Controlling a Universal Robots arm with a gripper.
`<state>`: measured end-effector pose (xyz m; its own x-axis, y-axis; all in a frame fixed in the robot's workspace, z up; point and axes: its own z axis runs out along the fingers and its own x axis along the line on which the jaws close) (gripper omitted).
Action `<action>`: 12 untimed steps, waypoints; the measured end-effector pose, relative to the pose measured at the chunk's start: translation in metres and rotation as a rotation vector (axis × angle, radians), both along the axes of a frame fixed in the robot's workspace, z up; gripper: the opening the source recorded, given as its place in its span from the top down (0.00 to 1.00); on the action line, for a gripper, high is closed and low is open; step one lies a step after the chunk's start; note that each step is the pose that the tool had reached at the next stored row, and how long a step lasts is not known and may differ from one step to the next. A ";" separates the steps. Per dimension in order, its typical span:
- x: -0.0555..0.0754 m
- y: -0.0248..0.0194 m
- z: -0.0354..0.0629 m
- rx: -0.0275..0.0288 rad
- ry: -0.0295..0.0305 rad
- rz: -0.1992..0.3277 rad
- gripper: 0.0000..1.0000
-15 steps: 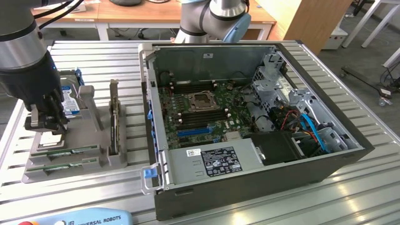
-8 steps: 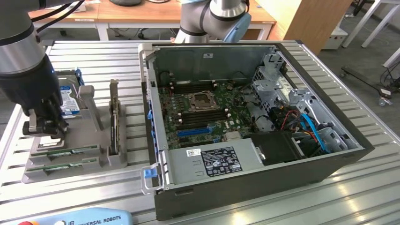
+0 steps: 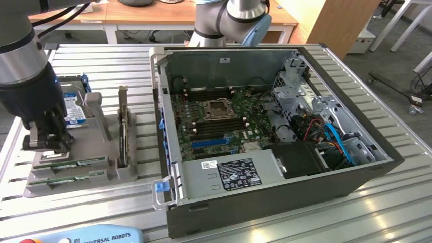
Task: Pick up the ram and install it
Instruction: 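Pick up the ram and move it above insertion slot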
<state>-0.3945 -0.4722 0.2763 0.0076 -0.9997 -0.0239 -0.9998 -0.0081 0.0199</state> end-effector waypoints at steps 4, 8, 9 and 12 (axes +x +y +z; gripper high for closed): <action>0.000 -0.0023 -0.0007 0.0000 -0.0001 0.000 0.69; 0.000 -0.0048 -0.0017 0.0000 0.0000 0.000 0.69; 0.000 -0.0053 -0.0018 0.0000 0.0000 0.000 0.69; 0.000 -0.0070 -0.0021 0.0000 0.0000 0.000 0.69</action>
<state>-0.3945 -0.4792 0.2742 0.0071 -0.9997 -0.0239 -0.9998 -0.0076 0.0199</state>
